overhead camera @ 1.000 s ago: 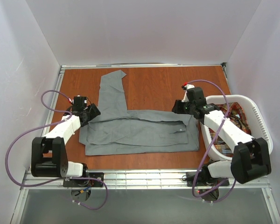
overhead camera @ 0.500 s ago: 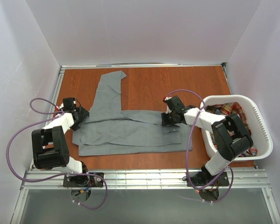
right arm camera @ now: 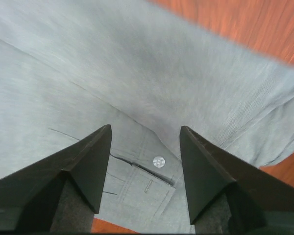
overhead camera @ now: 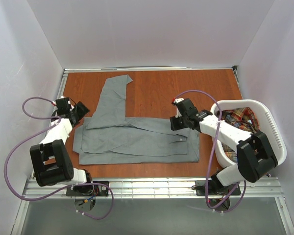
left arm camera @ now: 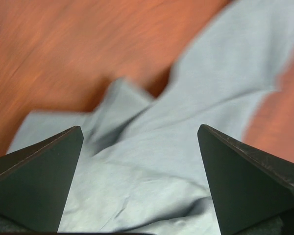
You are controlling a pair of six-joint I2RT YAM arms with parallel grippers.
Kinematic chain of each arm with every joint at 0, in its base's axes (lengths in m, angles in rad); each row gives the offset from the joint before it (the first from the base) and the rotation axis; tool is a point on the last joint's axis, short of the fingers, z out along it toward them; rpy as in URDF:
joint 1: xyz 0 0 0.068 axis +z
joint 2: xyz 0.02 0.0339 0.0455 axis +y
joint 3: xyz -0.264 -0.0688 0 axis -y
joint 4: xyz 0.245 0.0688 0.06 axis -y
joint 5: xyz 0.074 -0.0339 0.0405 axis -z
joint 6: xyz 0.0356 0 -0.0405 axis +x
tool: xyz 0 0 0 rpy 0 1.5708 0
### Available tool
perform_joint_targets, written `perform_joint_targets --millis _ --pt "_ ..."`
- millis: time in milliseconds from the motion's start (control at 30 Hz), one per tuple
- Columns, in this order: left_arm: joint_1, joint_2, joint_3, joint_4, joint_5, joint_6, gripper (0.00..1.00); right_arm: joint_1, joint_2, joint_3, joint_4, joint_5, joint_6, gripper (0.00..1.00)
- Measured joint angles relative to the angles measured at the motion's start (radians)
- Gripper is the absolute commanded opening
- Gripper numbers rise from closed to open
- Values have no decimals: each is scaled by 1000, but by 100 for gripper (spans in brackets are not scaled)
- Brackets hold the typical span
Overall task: Fold and stack the long sleeve shirts
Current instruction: Fold the shirt
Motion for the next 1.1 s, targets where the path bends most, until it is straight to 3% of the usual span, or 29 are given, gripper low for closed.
perform_joint_targets --millis 133,333,567,833,1000,1100 --pt "-36 26 59 117 63 51 91 0 -54 56 5 -28 -19 79" --pt "-145 298 264 261 77 149 88 0 -101 54 10 -91 -46 86" --pt "-197 586 481 314 50 206 72 2 -211 -18 12 -148 -62 89" --pt "-224 739 607 311 1 250 61 3 -254 -60 24 -159 -89 89" --pt "-244 780 658 299 -2 266 43 3 -254 -96 24 -162 -89 88" --pt "-261 787 666 291 1 267 20 3 -255 -101 24 -162 -89 88"
